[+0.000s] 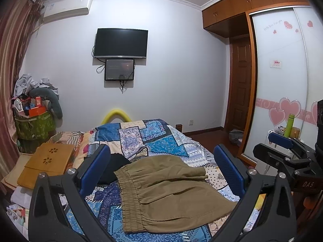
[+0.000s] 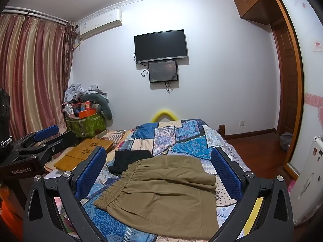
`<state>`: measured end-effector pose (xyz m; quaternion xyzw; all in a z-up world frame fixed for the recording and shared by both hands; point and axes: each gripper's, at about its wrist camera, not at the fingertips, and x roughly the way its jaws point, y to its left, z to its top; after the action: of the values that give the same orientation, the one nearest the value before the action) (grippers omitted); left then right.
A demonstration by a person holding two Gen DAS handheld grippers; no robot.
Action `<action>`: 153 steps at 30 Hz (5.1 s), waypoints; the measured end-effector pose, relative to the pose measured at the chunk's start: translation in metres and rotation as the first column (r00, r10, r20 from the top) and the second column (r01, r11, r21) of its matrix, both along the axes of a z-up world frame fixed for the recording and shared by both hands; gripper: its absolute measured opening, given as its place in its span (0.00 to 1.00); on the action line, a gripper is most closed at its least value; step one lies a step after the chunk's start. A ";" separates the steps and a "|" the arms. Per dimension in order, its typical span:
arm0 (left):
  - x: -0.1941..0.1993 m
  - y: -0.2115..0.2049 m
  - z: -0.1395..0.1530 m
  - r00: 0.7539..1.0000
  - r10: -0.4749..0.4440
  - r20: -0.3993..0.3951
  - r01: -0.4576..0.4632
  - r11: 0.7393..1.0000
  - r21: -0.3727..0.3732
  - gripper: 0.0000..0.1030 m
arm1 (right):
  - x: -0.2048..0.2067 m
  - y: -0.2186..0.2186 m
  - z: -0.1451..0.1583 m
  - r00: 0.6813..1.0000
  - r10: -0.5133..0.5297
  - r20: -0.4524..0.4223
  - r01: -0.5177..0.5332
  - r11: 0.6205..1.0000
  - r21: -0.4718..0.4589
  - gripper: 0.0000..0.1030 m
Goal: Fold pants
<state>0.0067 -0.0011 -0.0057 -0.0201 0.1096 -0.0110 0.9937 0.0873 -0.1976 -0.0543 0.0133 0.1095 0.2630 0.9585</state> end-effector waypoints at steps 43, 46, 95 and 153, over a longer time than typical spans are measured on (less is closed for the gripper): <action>0.001 0.000 -0.001 1.000 -0.003 0.001 0.003 1.000 -0.010 1.00 | 0.001 -0.013 0.003 1.000 -0.008 -0.010 0.008 1.000 0.008 1.00; 0.002 0.000 -0.002 1.000 -0.008 -0.004 0.008 1.000 -0.010 1.00 | 0.002 -0.012 0.003 1.000 -0.008 -0.011 0.008 1.000 0.006 1.00; 0.282 0.134 -0.238 0.638 -0.027 -0.770 -0.086 0.991 -0.106 0.96 | 0.261 -0.039 -0.175 0.803 -0.114 -0.585 -0.076 0.954 -0.290 0.80; 0.341 0.142 -0.263 0.587 -0.109 -0.802 -0.046 0.985 -0.168 0.98 | 0.328 -0.028 -0.203 0.676 0.031 -0.736 -0.148 0.984 -0.095 0.56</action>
<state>0.3474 0.1413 -0.2686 -0.1059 0.5479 -0.0276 0.8294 0.4150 -0.2253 -0.2576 0.0413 0.5026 0.2735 0.8191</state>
